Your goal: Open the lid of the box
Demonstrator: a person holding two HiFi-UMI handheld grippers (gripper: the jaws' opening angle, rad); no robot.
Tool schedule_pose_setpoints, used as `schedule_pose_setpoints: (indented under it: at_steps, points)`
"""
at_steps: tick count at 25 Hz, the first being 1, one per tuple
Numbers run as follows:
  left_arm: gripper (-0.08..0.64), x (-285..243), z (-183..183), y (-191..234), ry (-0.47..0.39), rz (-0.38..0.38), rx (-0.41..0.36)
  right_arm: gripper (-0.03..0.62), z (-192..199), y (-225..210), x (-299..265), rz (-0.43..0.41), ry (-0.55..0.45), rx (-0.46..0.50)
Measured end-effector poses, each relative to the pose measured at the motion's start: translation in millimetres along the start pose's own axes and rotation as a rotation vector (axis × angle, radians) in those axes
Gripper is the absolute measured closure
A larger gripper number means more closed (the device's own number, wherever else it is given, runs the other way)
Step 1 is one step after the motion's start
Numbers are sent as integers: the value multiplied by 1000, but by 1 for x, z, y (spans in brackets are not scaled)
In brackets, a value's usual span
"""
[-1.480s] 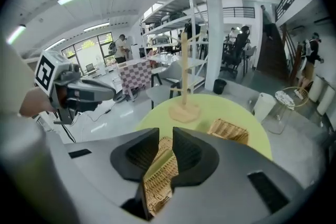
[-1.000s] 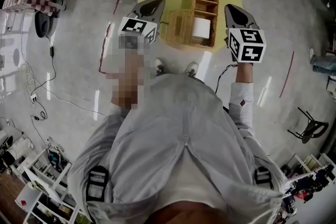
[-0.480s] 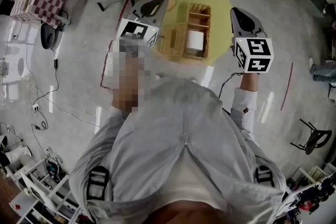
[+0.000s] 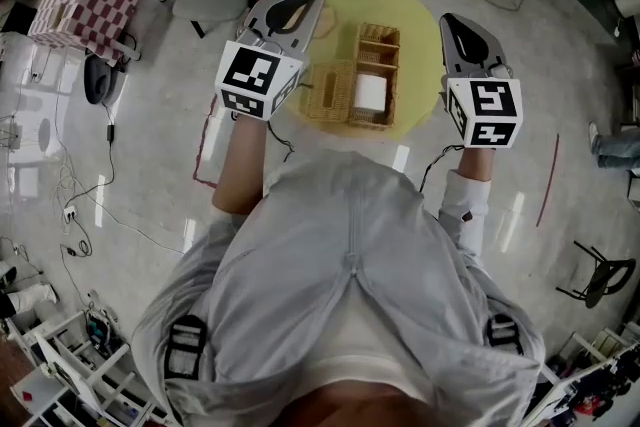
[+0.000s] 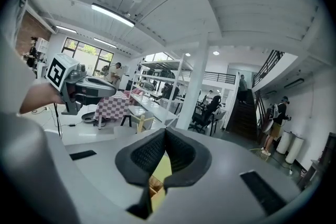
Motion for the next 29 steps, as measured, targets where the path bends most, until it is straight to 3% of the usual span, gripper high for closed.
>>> schedule_pose_setpoints:
  at_steps: [10,17,29]
  points:
    - [531,5,8,3,34,-23,-14,569,-4,9,-4,-36,-10,18]
    - [531,6,17,6,40,-16,33,569,1,15,-10,-62,-6,-2]
    - [531,1,25,5,68,-8,41,569,11,15,-16,-78,12,-18]
Point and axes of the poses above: the fingertips, and each gripper's own axes: x backward along the fingers, y to its left, z out of its underside, the point moved 2 cm from there along x, backward along the fingers, and after that the axes turned 1 degree about -x, right-handed, at the moved point
